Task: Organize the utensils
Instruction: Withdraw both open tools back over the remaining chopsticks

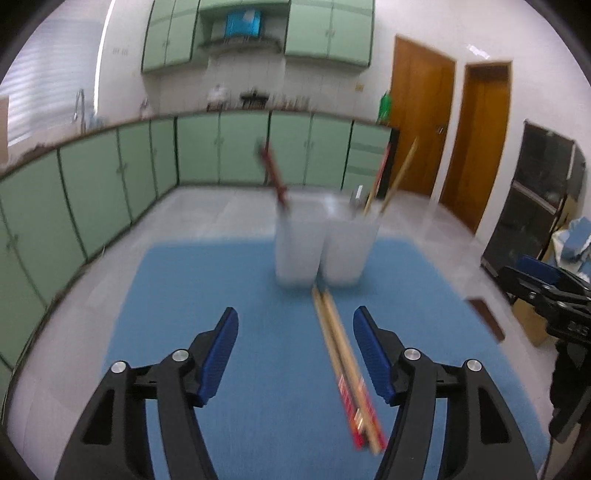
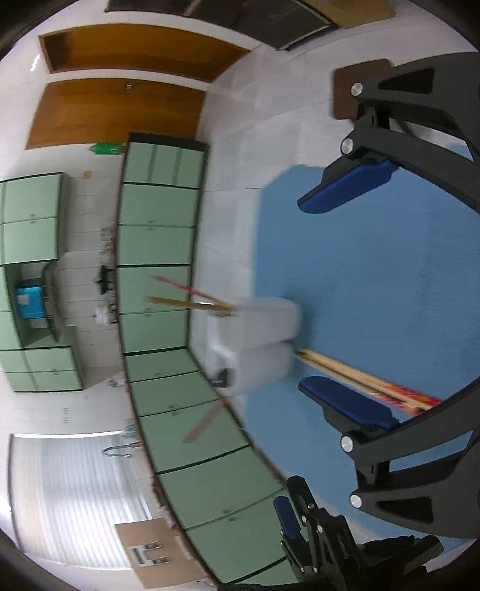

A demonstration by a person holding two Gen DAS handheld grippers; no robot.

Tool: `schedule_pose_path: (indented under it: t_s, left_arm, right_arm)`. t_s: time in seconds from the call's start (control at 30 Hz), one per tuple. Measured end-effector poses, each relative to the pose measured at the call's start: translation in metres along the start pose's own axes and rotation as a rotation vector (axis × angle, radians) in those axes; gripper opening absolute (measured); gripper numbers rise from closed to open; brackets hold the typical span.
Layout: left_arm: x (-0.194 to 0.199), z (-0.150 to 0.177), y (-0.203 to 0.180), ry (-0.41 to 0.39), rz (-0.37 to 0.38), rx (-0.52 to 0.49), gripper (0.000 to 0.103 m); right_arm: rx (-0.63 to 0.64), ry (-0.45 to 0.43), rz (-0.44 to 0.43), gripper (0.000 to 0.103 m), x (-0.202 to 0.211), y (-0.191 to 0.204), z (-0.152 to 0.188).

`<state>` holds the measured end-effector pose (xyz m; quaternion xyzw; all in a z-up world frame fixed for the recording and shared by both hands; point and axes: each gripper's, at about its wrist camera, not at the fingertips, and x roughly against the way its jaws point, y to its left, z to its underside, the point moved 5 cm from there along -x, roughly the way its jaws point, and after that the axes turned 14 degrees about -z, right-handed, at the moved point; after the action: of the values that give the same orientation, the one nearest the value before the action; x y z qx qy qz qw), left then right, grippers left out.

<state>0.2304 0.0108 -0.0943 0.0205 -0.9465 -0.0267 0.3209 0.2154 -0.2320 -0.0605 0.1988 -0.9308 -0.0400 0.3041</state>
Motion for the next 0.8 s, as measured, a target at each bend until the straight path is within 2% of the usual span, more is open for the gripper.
schedule_pose_path:
  t_s: [0.17, 0.37, 0.57, 0.8]
  left_arm:
    - [-0.018, 0.052, 0.003, 0.111, -0.034, -0.022, 0.064]
    - [-0.026, 0.094, 0.002, 0.201, -0.05, -0.07, 0.064]
    - [-0.026, 0.112, 0.003, 0.235, -0.053, -0.082, 0.064]
    - [-0.026, 0.118, 0.005, 0.241, -0.064, -0.087, 0.066]
  right_arm:
    - [-0.062, 0.099, -0.012, 0.087, -0.016, 0.015, 0.061]
    - [-0.07, 0.193, -0.047, 0.087, -0.03, 0.043, 0.107]
    - [-0.042, 0.242, -0.041, 0.087, -0.045, 0.062, 0.118]
    - [-0.022, 0.286, -0.04, 0.085, -0.058, 0.067, 0.123]
